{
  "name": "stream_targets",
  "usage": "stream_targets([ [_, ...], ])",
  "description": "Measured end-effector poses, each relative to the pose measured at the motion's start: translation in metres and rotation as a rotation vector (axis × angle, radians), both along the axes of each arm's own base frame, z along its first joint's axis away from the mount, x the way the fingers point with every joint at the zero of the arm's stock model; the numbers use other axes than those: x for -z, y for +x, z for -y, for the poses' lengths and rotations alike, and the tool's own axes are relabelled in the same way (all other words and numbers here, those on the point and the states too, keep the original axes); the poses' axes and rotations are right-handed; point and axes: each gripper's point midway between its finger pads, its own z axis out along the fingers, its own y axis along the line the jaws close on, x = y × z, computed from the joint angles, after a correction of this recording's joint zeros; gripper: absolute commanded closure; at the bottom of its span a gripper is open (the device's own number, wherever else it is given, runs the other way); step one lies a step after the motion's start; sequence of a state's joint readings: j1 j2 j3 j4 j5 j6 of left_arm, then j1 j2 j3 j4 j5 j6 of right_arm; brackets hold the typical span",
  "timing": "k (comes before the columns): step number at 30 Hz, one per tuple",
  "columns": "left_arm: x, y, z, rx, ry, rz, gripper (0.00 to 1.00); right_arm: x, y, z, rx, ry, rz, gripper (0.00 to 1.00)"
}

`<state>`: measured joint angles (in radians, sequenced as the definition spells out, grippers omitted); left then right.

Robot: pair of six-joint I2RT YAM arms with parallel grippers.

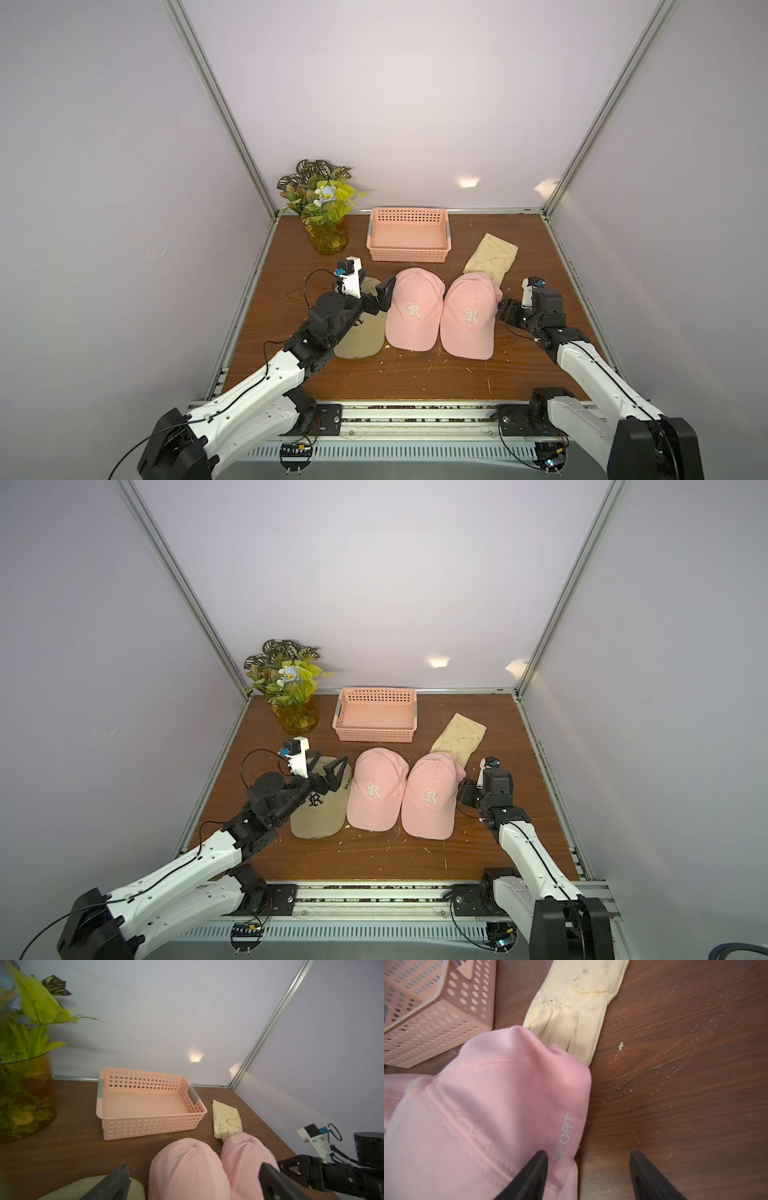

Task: Turn the baseball cap inside out
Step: Place the baseball cap at the center of the board, then reset both arms

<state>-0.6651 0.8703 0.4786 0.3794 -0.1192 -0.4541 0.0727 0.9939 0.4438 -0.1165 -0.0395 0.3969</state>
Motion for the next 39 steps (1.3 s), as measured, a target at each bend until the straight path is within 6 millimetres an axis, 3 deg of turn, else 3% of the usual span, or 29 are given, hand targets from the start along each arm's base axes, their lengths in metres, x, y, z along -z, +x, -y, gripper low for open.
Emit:
stream_targets([
  [6,0.017,0.012,-0.037,-0.152,0.045,-0.064,0.02,0.0,0.019,0.005,0.017,-0.042,-0.015,0.36],
  [13,0.023,0.021,-0.082,-0.341,0.101,-0.08,0.01,-0.001,0.045,0.0,-0.009,-0.046,-0.004,0.35],
  [20,0.044,0.025,-0.145,-0.589,0.226,-0.104,0.01,-0.006,0.065,-0.007,-0.056,-0.06,0.013,0.32],
  [26,0.065,0.023,-0.201,-0.806,0.337,-0.115,0.01,-0.017,0.075,0.022,0.059,-0.202,0.051,0.26],
  [30,0.086,0.02,-0.217,-0.862,0.44,-0.098,0.0,-0.031,0.075,0.049,0.175,-0.306,0.139,0.26],
  [34,0.11,0.015,-0.22,-0.848,0.52,-0.082,0.01,-0.033,0.063,0.062,0.232,-0.355,0.255,0.26],
  [39,0.107,0.017,-0.221,-0.818,0.49,-0.004,0.01,-0.025,0.045,0.065,0.223,-0.392,0.358,0.25],
])
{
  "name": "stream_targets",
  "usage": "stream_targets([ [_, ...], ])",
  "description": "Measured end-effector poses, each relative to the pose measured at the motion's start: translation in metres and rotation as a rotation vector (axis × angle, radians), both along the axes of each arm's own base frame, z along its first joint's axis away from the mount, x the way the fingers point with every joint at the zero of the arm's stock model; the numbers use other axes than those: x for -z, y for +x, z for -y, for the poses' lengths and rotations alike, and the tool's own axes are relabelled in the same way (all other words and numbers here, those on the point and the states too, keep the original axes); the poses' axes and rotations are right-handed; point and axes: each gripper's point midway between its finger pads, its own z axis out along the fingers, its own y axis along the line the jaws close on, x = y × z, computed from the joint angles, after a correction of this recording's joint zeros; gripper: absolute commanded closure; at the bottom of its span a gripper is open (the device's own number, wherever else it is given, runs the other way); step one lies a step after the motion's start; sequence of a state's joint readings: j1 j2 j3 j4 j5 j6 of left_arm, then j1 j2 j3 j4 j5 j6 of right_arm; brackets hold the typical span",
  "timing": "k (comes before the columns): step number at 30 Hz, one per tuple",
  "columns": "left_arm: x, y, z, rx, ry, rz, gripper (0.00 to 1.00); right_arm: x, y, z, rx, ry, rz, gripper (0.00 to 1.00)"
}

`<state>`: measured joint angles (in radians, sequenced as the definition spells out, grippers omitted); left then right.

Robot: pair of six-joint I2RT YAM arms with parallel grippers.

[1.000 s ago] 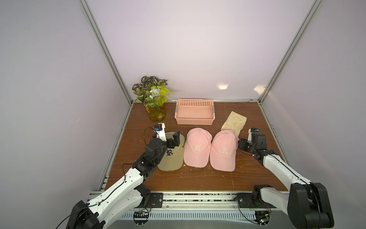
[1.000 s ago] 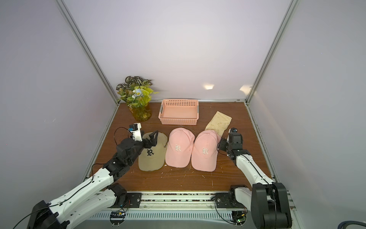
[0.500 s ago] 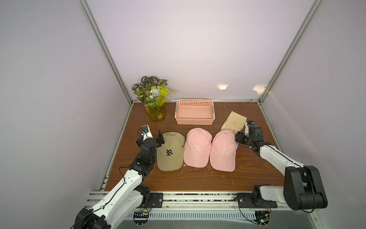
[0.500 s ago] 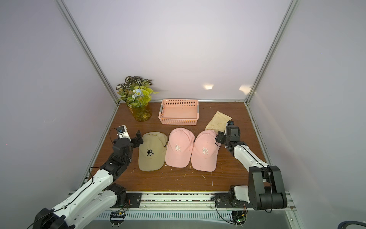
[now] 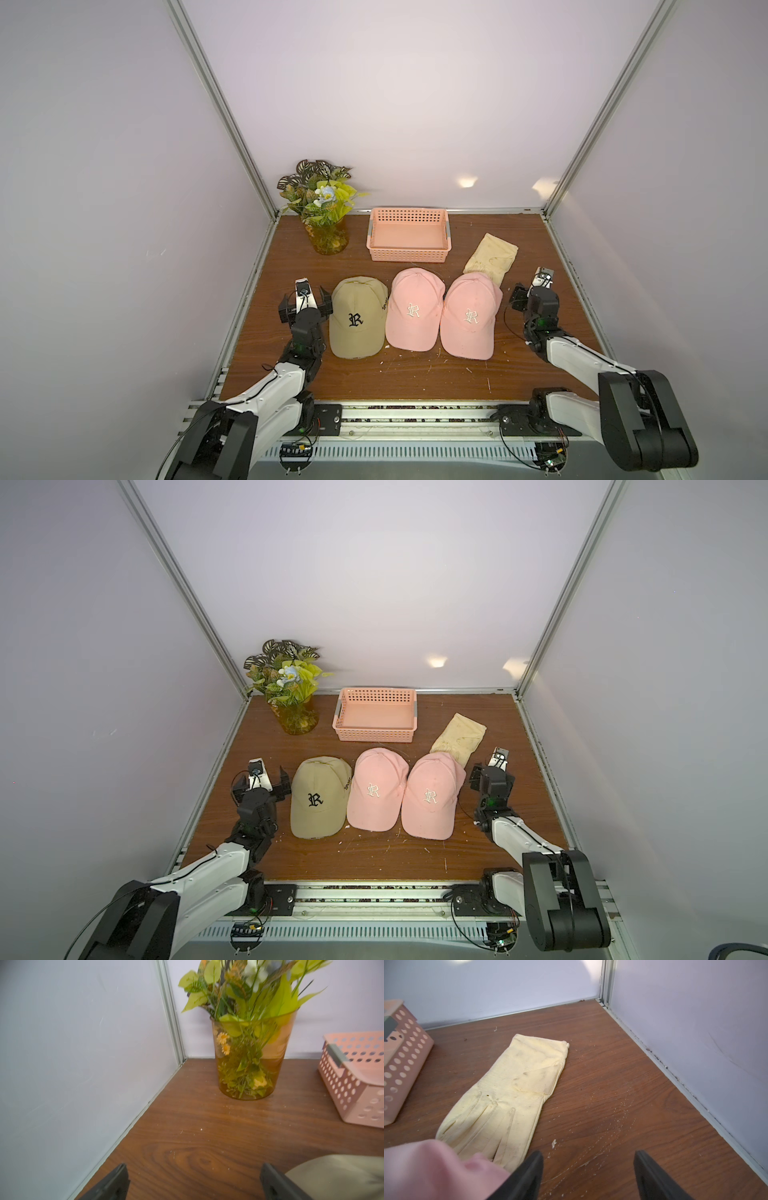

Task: Turn the baseball cap inside out
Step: Reset both arms

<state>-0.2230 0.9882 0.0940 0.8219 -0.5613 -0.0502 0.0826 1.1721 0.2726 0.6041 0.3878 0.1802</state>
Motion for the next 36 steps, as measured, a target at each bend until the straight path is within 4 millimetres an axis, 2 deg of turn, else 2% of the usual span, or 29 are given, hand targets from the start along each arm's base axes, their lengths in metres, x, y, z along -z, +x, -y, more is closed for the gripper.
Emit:
stream_targets([
  [6,0.001,0.008,-0.013,0.01,-0.039,0.047,0.01,-0.016,0.0,-0.005,-0.048,-0.036,0.13,0.23],
  [11,0.012,0.014,-0.008,0.058,-0.026,0.04,0.01,-0.028,0.006,-0.013,-0.106,-0.066,0.214,0.2],
  [15,0.011,0.02,-0.008,0.09,-0.041,0.075,0.01,-0.024,0.004,-0.017,-0.137,-0.081,0.226,0.2],
  [19,0.023,0.026,-0.007,0.119,-0.052,0.065,0.01,-0.022,0.005,-0.021,-0.159,-0.09,0.246,0.19],
  [23,0.035,0.035,-0.003,0.14,-0.059,0.033,0.01,-0.008,0.001,-0.021,-0.167,-0.095,0.234,0.15],
  [25,0.03,0.044,-0.004,0.129,-0.064,0.039,0.01,-0.003,0.002,-0.021,-0.162,-0.095,0.228,0.01],
  [29,0.015,0.057,-0.005,0.119,-0.069,0.077,0.01,0.006,0.007,-0.018,-0.142,-0.097,0.203,0.01],
  [36,0.022,0.057,-0.006,0.116,-0.07,0.048,0.01,-0.01,0.026,-0.018,-0.131,-0.095,0.235,0.01],
])
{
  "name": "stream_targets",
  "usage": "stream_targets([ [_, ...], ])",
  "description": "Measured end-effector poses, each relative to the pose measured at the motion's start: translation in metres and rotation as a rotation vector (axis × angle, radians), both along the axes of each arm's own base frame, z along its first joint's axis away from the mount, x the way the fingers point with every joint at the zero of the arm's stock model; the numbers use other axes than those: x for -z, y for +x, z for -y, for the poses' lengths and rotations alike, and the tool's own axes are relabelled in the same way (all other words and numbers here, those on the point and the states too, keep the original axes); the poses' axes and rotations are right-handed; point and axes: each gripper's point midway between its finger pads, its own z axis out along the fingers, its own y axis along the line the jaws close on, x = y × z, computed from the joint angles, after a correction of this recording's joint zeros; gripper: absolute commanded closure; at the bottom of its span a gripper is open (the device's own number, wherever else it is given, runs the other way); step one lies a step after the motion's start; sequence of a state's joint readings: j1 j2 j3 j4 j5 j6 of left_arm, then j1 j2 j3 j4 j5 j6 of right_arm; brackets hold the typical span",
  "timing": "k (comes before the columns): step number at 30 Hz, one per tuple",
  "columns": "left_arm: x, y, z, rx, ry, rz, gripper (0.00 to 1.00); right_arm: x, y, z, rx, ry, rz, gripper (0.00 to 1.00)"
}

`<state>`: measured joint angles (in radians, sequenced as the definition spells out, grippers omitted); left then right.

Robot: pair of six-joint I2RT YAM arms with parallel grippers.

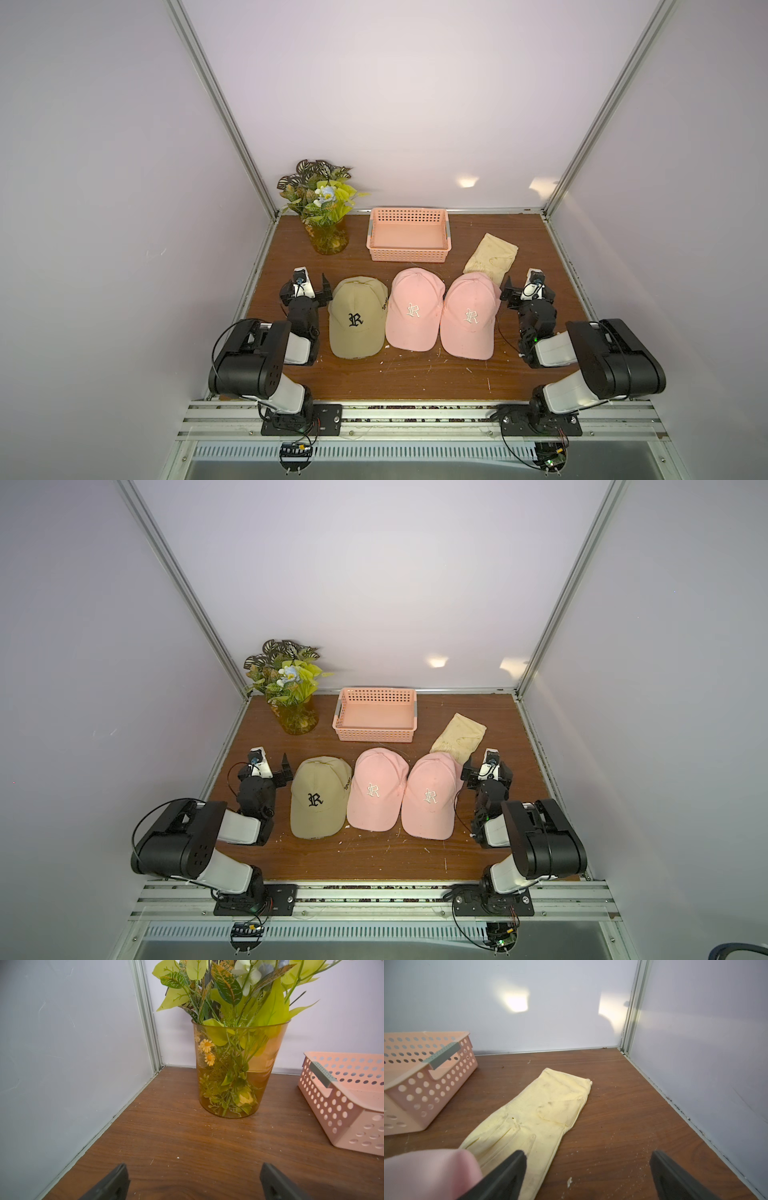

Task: Turn the baseball cap inside out
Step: Reset both arms

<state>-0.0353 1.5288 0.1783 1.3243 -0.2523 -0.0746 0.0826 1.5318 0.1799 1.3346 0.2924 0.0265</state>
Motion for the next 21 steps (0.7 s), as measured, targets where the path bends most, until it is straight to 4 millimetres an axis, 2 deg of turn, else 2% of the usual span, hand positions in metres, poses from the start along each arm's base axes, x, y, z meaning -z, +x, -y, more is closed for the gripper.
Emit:
stream_targets([
  [21,0.0013,-0.0003,-0.0004,-0.003,0.0,-0.005,0.01,0.0089,-0.0012,0.0029,0.017,-0.006,-0.04,0.01],
])
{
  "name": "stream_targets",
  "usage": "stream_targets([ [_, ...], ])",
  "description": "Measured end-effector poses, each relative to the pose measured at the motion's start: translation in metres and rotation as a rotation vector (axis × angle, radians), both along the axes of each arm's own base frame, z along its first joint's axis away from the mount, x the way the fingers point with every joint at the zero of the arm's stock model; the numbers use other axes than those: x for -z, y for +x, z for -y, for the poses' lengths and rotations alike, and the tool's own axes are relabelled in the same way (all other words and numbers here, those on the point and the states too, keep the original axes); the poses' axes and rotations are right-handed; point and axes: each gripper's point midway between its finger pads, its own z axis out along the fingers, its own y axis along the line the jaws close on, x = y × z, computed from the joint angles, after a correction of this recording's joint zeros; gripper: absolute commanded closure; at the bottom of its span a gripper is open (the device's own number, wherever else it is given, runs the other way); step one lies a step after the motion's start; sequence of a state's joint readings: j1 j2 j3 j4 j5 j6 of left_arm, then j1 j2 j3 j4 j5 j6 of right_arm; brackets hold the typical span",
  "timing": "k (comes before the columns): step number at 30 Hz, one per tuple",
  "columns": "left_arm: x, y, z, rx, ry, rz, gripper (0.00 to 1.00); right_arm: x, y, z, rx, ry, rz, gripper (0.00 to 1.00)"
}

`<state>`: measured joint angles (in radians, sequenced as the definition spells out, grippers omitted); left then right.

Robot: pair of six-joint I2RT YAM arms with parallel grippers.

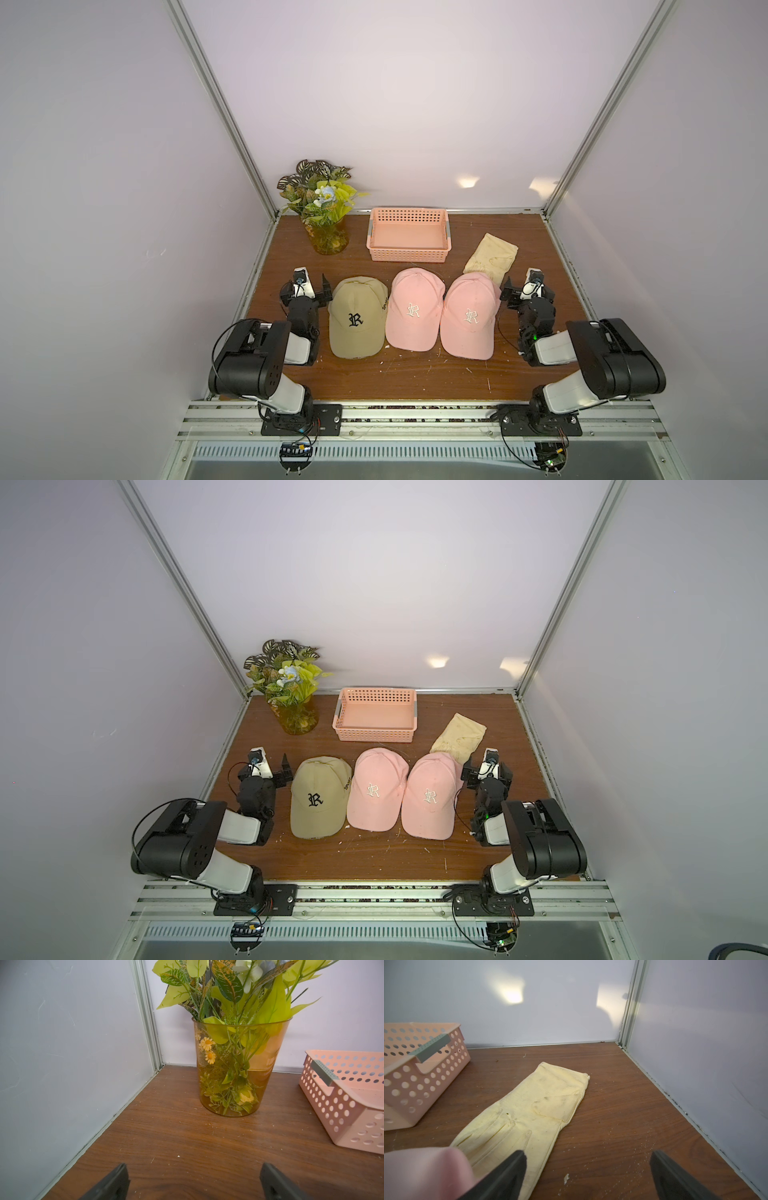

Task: Turn the baseball cap inside out
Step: Reset both arms

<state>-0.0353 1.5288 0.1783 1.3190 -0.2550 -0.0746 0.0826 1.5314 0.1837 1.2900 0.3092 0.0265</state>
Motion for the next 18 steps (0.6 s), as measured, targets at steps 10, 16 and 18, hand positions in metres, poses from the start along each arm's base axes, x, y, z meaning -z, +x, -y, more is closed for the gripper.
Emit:
stream_targets([
  [10,0.0001,0.0,0.0,0.0,0.0,0.0,0.01,-0.0003,-0.0035,0.0005,0.002,0.003,0.01,0.0],
  [16,0.0001,0.0,-0.0001,0.0,0.0,0.0,0.01,0.0024,-0.0064,0.0007,0.002,0.005,0.004,0.0],
  [18,0.0001,0.0,0.0,0.0,0.0,0.0,0.01,0.0,-0.0032,0.0003,0.001,0.006,0.008,0.0],
])
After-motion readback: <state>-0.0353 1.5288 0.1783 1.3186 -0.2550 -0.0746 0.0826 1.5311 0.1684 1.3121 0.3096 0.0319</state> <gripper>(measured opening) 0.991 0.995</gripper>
